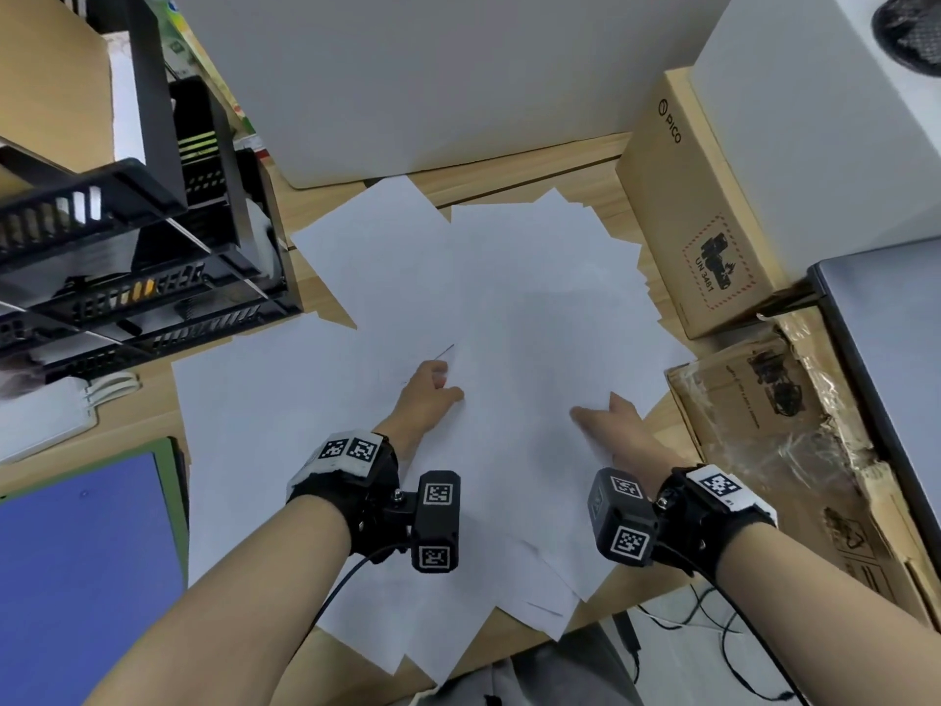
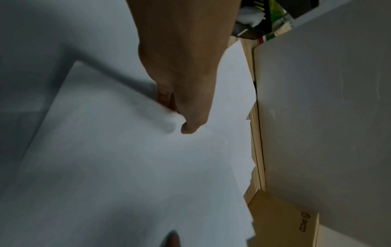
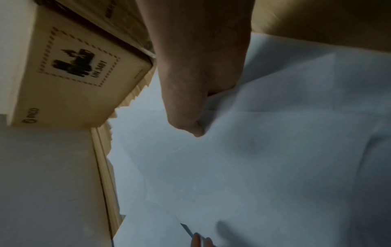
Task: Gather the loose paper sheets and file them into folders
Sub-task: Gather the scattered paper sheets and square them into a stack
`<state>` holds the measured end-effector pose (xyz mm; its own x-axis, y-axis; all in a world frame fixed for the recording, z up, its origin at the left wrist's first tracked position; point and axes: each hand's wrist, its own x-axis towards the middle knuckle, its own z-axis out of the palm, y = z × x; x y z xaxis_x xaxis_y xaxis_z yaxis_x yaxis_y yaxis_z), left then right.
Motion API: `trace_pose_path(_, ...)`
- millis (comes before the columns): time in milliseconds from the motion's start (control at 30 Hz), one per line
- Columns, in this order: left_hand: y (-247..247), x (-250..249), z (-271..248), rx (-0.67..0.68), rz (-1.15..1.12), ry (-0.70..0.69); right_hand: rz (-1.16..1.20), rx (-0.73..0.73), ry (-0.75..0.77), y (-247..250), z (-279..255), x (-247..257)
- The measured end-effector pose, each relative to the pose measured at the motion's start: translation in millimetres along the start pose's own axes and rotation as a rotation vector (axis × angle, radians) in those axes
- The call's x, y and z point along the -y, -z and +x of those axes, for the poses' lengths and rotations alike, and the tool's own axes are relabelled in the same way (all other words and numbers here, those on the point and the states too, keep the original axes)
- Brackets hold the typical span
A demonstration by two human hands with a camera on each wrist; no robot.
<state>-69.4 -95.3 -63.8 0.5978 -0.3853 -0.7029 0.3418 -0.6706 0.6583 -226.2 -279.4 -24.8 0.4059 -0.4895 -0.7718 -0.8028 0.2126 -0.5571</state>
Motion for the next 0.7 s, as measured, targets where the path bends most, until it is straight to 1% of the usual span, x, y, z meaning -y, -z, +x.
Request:
trace_pose_path(133,-5.7,1.2,-4.8,0.078,-0.020,0.024,-0.119,-0.107,0.125,23.6,21.1,4.5)
trace_pose_path(200,-7.9,0.1,-9.7,0.093,-0.058,0.033,-0.128,-0.082,0.203,32.5,33.2,19.2)
trace_pose_path(233,-7.7,-1.6,-14.0,0.096,-0.087,0.026,-0.126,-0.073,0.229,34.7,28.6,33.9)
trace_pose_path(267,-7.6,-2.7,-15.2,0.093,-0.119,0.014,-0.105,-0.050,0.249,35.4,12.2,54.4)
trace_pose_path(300,-6.0,-5.4,-17.2,0.074,-0.163,-0.009,-0.108,-0.024,0.260,38.3,9.0,63.1)
trace_pose_path(367,2.5,-14.4,-25.0,0.019,-0.241,-0.066,-0.067,0.002,0.238,38.9,-8.0,81.2)
trace_pose_path(400,9.0,-19.7,-30.1,0.027,-0.276,-0.096,-0.036,0.014,0.216,38.5,-11.9,85.3)
trace_pose_path(433,15.4,-20.7,-30.9,0.060,-0.307,-0.111,-0.008,0.009,0.200,37.2,-15.9,87.0)
trace_pose_path(467,20.5,-20.6,-31.4,0.126,-0.326,-0.116,-0.002,0.002,0.190,35.0,-20.2,86.0)
trace_pose_path(500,25.5,-20.6,-33.2,0.188,-0.293,-0.110,-0.008,-0.010,0.161,32.6,-21.2,81.7)
trace_pose_path(567,32.4,-20.2,-38.4,0.248,-0.180,-0.113,-0.079,-0.002,0.122,28.1,-17.7,67.6)
trace_pose_path(633,34.6,-18.7,-42.2,0.252,-0.070,-0.130,-0.126,0.014,0.089,22.0,-17.9,54.1)
trace_pose_path(700,35.1,-17.8,-43.8,0.212,-0.031,-0.144,-0.125,0.030,0.028,16.7,-12.3,40.8)
